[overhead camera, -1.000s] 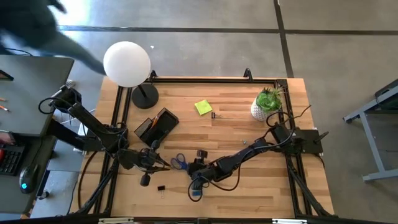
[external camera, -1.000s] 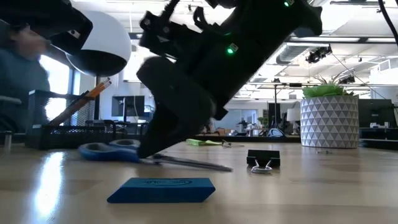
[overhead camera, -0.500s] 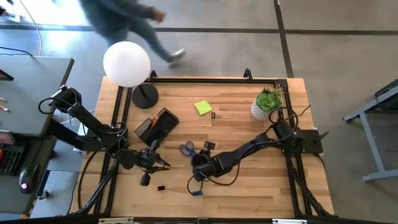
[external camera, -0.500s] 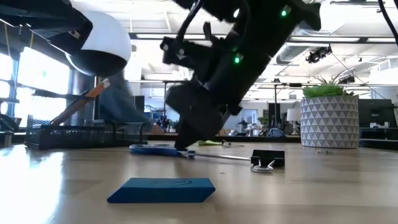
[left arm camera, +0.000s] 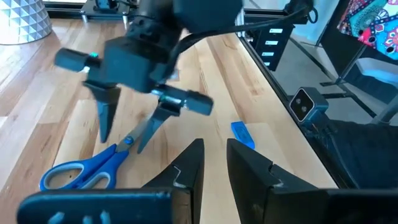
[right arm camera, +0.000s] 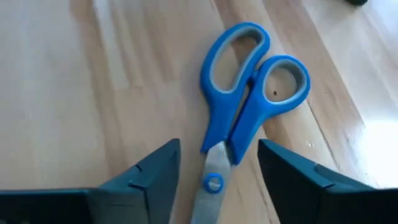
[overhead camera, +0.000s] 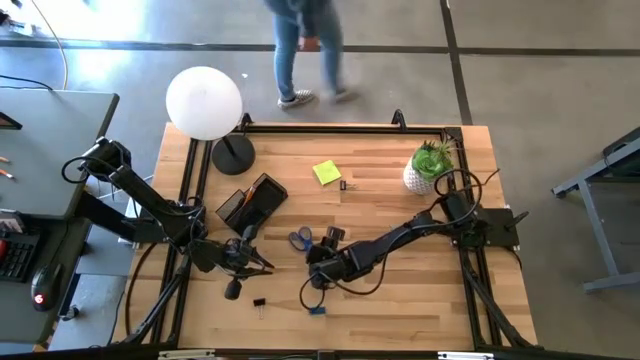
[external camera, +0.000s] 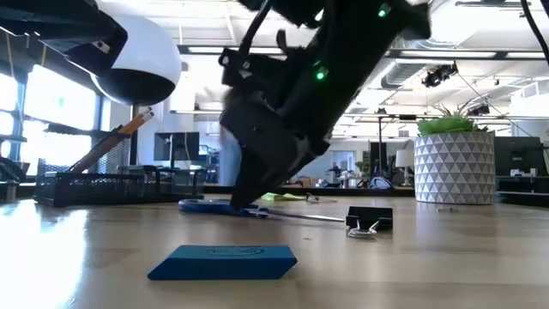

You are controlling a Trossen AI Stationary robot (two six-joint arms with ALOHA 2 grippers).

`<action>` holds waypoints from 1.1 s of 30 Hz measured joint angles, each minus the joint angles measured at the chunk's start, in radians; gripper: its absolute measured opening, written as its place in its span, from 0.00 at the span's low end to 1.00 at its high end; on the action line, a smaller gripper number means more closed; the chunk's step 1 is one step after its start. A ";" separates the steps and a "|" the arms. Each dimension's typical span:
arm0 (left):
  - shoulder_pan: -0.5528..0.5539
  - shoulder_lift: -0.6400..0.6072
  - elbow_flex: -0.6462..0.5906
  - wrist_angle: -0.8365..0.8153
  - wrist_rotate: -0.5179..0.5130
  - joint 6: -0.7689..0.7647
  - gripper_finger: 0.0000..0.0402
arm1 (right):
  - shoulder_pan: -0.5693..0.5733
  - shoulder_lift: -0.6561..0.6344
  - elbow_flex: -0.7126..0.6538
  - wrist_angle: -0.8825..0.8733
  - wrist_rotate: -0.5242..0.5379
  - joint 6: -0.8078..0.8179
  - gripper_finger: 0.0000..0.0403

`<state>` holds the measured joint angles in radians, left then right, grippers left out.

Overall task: Pick and place office supplies into organizer
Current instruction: Put the blue scissor into the black mesh desk organizer

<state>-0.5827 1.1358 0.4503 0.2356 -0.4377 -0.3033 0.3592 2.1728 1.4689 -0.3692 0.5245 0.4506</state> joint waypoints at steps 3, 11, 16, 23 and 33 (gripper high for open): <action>0.000 0.000 0.000 0.000 0.000 0.000 0.15 | -0.011 0.010 0.001 0.009 -0.002 0.018 0.59; 0.000 0.000 0.000 0.000 0.000 0.000 0.15 | -0.038 0.041 0.007 0.022 -0.032 0.020 0.56; 0.000 0.000 0.000 0.000 0.000 0.000 0.15 | -0.040 0.041 0.005 0.036 -0.049 0.016 0.44; 0.000 0.000 0.000 0.000 0.001 -0.001 0.15 | -0.039 0.042 0.004 0.054 -0.063 -0.010 0.24; 0.000 -0.008 0.000 -0.002 0.000 -0.015 0.15 | -0.037 0.040 -0.002 0.165 -0.041 -0.086 0.25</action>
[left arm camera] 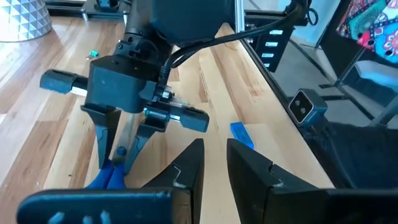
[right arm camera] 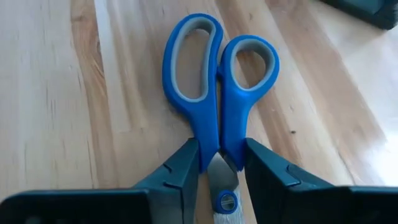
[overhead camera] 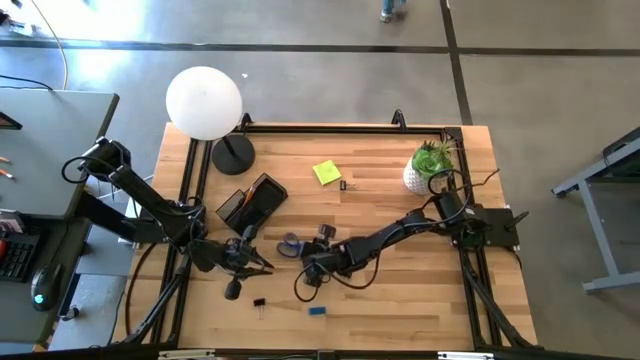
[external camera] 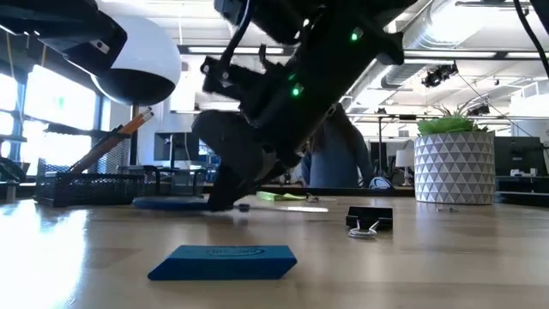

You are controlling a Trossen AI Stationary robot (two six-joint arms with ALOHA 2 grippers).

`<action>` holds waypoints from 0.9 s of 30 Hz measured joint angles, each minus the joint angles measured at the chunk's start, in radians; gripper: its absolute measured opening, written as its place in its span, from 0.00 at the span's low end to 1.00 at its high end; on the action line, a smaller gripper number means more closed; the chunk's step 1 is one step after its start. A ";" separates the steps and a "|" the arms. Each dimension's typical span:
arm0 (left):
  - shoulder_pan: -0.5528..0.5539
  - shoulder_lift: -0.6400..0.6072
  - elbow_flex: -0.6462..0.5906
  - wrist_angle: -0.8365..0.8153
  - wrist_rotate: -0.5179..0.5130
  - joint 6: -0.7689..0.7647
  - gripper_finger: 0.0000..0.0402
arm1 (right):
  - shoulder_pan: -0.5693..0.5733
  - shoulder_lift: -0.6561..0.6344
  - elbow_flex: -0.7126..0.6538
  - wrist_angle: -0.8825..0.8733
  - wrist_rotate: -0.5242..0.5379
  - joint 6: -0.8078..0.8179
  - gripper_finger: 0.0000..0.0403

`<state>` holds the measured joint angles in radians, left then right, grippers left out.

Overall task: Pick and place office supplies into organizer
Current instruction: Put the blue scissor into the black mesh desk organizer

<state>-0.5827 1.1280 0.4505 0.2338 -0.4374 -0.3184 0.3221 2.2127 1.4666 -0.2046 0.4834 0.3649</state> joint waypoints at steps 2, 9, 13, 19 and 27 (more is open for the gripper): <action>0.000 -0.022 0.003 0.001 0.000 0.000 0.15 | 0.010 -0.019 0.000 -0.001 0.039 -0.003 0.25; 0.000 -0.145 0.010 -0.013 0.000 0.060 0.15 | 0.066 -0.147 0.000 -0.018 0.279 -0.102 0.23; 0.000 -0.231 0.010 -0.014 0.000 0.099 0.15 | 0.091 -0.252 0.003 -0.026 0.371 -0.163 0.25; 0.000 -0.373 0.011 0.021 -0.079 0.260 0.15 | 0.118 -0.370 0.003 -0.028 0.488 -0.264 0.21; 0.001 -0.479 0.015 0.066 -0.326 0.330 0.15 | 0.114 -0.467 0.004 0.023 0.542 -0.380 0.08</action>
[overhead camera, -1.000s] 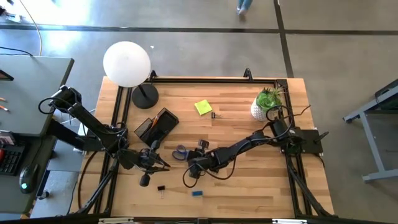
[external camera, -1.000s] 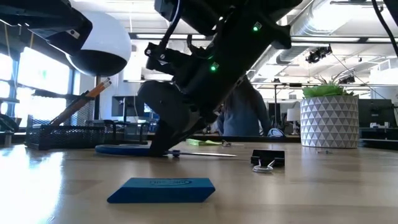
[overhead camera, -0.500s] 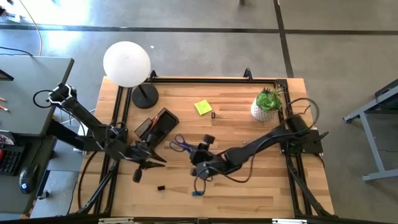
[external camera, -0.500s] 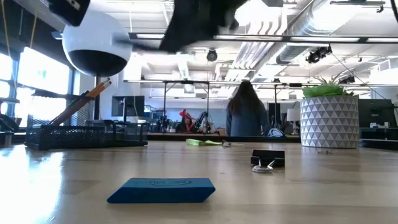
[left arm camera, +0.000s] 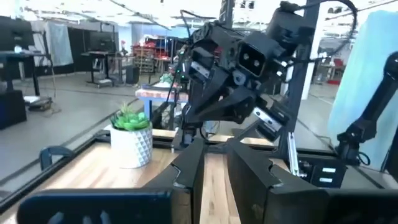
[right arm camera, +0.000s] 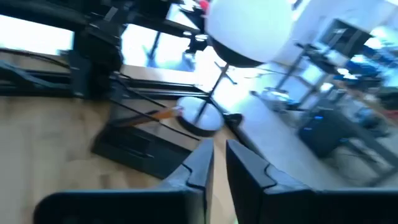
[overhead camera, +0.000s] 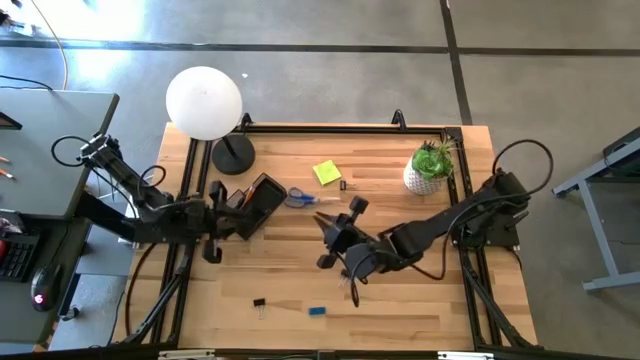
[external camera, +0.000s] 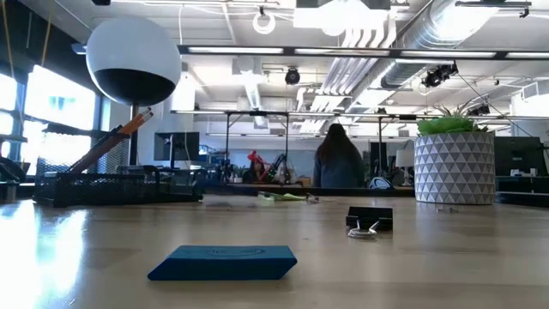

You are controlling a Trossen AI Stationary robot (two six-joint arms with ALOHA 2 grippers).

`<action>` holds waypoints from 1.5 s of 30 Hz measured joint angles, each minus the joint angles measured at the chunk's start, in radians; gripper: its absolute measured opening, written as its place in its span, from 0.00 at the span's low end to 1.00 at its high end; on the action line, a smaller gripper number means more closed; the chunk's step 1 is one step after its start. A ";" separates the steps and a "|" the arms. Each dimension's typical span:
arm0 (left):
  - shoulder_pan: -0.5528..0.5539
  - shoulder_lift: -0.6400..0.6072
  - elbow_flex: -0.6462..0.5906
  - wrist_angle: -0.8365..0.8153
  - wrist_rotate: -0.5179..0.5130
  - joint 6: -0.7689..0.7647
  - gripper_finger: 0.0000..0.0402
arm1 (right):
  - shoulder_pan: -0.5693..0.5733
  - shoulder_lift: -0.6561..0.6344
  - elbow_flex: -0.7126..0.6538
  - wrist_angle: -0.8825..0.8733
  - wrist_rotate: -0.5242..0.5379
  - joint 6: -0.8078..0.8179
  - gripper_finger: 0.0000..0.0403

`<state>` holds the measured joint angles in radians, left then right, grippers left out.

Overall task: Pick and place office supplies into organizer
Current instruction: Put the blue scissor into the black mesh desk organizer

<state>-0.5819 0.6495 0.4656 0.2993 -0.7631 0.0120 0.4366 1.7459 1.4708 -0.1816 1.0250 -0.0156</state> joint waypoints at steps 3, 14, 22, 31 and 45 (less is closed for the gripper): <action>-0.001 -0.007 0.000 0.044 0.008 0.019 0.15 | -0.029 0.000 0.000 -0.006 -0.109 0.020 0.04; 0.007 0.020 0.049 0.139 0.008 0.137 0.15 | -0.238 0.141 0.000 -0.054 -0.298 0.034 0.20; 0.208 0.131 0.073 0.012 0.412 -0.018 0.15 | -0.345 0.225 0.000 -0.044 -0.493 0.021 0.37; 0.386 0.270 0.098 0.136 0.854 -0.154 0.15 | -0.378 0.290 0.000 -0.067 -0.593 -0.015 0.37; 0.378 0.259 0.249 -0.311 0.773 -0.152 0.15 | -0.459 0.345 0.000 -0.053 -0.816 -0.073 0.32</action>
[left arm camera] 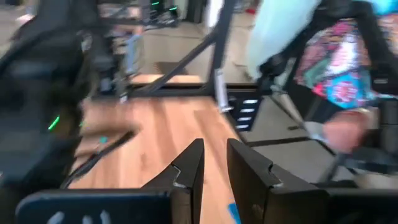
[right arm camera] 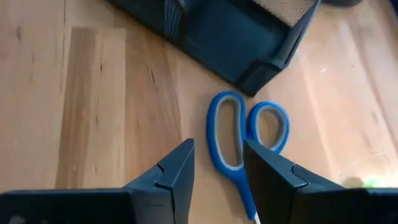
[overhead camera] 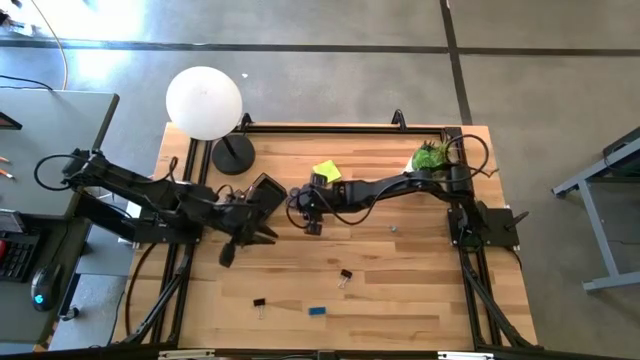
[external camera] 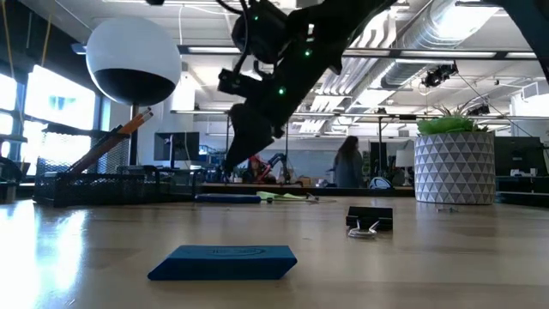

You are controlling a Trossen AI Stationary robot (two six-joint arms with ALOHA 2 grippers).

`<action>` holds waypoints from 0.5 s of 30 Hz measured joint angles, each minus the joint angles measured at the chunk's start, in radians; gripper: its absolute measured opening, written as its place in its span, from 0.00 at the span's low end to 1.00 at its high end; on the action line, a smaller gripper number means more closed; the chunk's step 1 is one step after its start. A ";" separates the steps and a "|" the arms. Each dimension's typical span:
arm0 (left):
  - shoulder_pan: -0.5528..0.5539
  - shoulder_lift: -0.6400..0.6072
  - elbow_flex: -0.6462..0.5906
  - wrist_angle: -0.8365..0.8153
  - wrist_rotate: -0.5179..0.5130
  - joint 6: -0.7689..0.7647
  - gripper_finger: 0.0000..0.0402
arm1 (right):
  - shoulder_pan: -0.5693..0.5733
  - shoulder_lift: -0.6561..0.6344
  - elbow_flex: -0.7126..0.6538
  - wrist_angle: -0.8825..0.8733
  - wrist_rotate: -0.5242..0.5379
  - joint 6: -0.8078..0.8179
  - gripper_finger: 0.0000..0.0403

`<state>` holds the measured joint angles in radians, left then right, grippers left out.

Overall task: Pick and place office supplies into organizer
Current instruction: Put the blue scissor into the black mesh desk organizer

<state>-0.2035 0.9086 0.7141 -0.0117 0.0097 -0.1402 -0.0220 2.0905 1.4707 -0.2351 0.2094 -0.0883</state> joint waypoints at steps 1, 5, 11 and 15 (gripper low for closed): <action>0.000 -0.007 0.009 -0.019 0.015 0.012 0.15 | -0.003 0.006 0.000 -0.003 -0.001 -0.003 0.32; 0.000 -0.046 0.064 -0.129 0.030 0.057 0.15 | -0.023 0.014 0.000 -0.019 -0.040 -0.007 0.32; 0.000 -0.128 0.097 -0.179 0.027 0.143 0.15 | -0.045 0.015 0.000 -0.027 -0.070 -0.002 0.32; 0.000 -0.135 0.097 -0.174 -0.024 0.189 0.15 | -0.059 0.023 0.000 -0.017 -0.044 -0.030 0.33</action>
<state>-0.2031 0.7731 0.8112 -0.1858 -0.0146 0.0493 -0.0815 2.1137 1.4708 -0.2516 0.1656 -0.1179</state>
